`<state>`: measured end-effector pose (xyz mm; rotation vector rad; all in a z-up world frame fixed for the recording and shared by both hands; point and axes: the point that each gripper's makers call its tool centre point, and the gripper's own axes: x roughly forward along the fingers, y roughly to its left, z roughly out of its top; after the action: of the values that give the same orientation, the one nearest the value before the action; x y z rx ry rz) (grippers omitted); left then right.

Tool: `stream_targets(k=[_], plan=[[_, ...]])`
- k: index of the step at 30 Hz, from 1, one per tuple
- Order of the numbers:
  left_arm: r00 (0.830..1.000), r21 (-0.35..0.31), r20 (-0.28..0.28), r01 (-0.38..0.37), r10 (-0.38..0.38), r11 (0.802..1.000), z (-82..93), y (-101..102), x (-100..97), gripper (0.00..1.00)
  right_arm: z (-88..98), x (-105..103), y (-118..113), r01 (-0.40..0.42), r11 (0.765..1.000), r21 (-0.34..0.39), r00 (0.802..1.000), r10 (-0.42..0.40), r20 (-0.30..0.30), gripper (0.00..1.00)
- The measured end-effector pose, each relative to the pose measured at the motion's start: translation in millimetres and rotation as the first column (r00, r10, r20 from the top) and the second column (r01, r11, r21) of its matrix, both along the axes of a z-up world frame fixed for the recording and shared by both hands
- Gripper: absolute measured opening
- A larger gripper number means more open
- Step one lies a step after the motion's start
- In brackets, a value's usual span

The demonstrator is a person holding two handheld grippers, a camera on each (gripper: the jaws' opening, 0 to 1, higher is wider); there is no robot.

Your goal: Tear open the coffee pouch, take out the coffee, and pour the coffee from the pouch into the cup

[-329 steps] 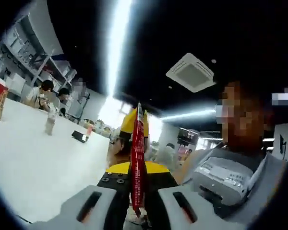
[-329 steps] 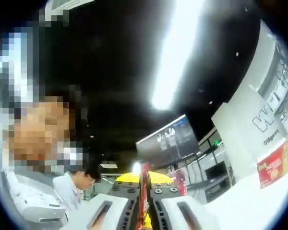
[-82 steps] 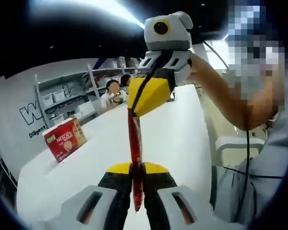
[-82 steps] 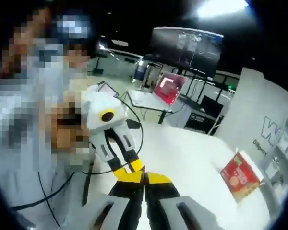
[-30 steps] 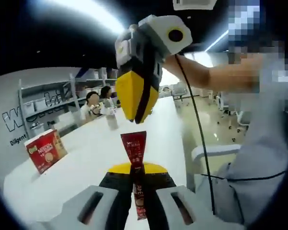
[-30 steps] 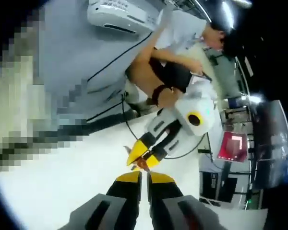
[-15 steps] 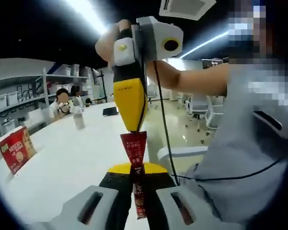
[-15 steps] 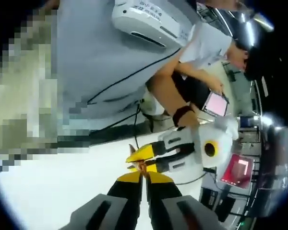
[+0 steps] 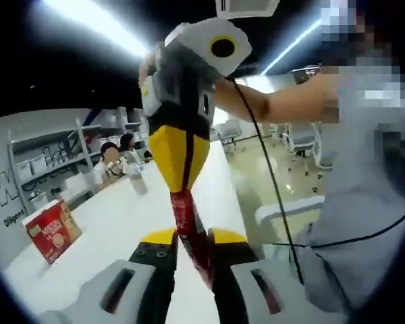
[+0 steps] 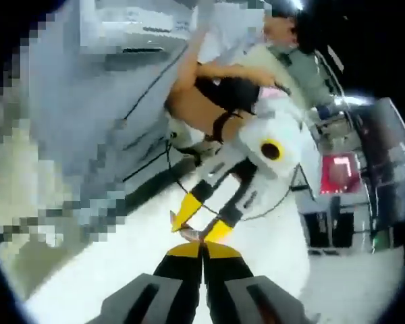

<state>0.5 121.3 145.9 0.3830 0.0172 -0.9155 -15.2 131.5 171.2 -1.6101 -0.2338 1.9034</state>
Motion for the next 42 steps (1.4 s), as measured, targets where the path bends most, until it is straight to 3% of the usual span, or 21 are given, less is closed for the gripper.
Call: stream_targets(k=[3,5,9,11,14,17,19,21,23,27,28,30,31,32,35,36,37,39,42], plan=[[0.997,-0.041,0.033,-0.064,0.066,0.997,9.3,5.5,10.3,0.21,1.9,10.9,4.9,0.169,0.986,-0.006,0.977,-0.168,-0.132,0.02],[0.997,-0.072,0.018,-0.078,0.08,0.994,12.0,8.4,14.6,0.21,1.9,14.4,7.2,0.24,0.971,-0.021,0.949,-0.239,-0.207,0.02],[0.998,-0.106,0.012,-0.065,0.066,0.992,11.4,10.2,16.4,0.22,7.2,5.9,10.0,0.246,0.969,-0.017,0.918,-0.239,-0.317,0.02],[0.999,-0.121,0.021,-0.037,0.039,0.992,12.1,7.9,13.8,0.22,13.4,-0.9,11.7,0.268,0.963,-0.019,0.884,-0.253,-0.394,0.01],[1.0,-0.15,0.018,-0.002,0.005,0.989,14.5,6.8,11.1,0.18,19.1,1.1,13.7,0.319,0.947,-0.018,0.847,-0.294,-0.442,0.01],[1.0,-0.178,0.007,-0.02,0.022,0.984,12.2,13.2,17.6,0.14,17.6,22.9,13.4,0.411,0.912,-0.011,0.822,-0.375,-0.428,0.01],[0.999,-0.167,0.001,-0.039,0.04,0.985,5.9,17.0,23.4,0.14,11.0,30.5,11.0,0.456,0.89,-0.029,0.782,-0.416,-0.465,0.02],[0.998,-0.135,-0.007,-0.067,0.066,0.989,-2.0,19.2,28.5,0.14,4.4,29.3,8.0,0.432,0.902,-0.02,0.783,-0.386,-0.487,0.02],[0.997,-0.125,-0.01,-0.072,0.072,0.989,-6.5,18.8,31.9,0.14,-2.5,25.0,7.4,0.431,0.902,-0.023,0.746,-0.37,-0.553,0.02],[0.995,-0.131,-0.022,-0.1,0.098,0.986,-9.0,26.1,38.1,0.14,-19.4,26.9,5.9,0.462,0.887,-0.009,0.697,-0.369,-0.614,0.08],[0.994,-0.14,-0.026,-0.109,0.107,0.984,-8.2,30.3,39.1,0.14,-27.5,26.1,6.4,0.495,0.868,-0.022,0.652,-0.388,-0.652,0.09],[0.991,-0.149,-0.027,-0.13,0.127,0.98,-5.9,37.6,40.6,0.14,-43.9,19.6,9.2,0.522,0.852,-0.033,0.584,-0.386,-0.714,0.14],[0.99,-0.153,-0.027,-0.143,0.141,0.978,-4.4,41.7,41.5,0.14,-52.6,18.5,11.5,0.543,0.839,-0.033,0.556,-0.388,-0.735,0.14],[0.987,-0.156,-0.023,-0.161,0.16,0.975,-2.4,46.4,42.7,0.14,-60.2,18.7,12.5,0.56,0.828,-0.038,0.541,-0.4,-0.74,0.14],[0.976,-0.183,-0.02,-0.217,0.217,0.959,4.2,62.2,46.7,0.14,-86.9,23.4,21.5,0.644,0.764,-0.025,0.488,-0.437,-0.756,0.14],[0.975,-0.187,-0.02,-0.22,0.221,0.957,5.0,64.0,46.5,0.14,-96.5,20.4,27.2,0.676,0.736,-0.03,0.441,-0.436,-0.784,0.14],[0.974,-0.192,-0.02,-0.224,0.225,0.955,6.0,66.2,45.8,0.14,-105.1,17.1,30.0,0.688,0.724,-0.041,0.42,-0.444,-0.791,0.14],[0.973,-0.198,-0.024,-0.231,0.231,0.953,7.1,68.7,45.3,0.14,-121.9,20.4,36.9,0.742,0.67,-0.015,0.407,-0.469,-0.784,0.14],[0.97,-0.193,-0.016,-0.241,0.243,0.951,8.5,70.8,44.6,0.14,-134.3,21.6,41.9,0.78,0.625,-0.015,0.37,-0.481,-0.795,0.15]])
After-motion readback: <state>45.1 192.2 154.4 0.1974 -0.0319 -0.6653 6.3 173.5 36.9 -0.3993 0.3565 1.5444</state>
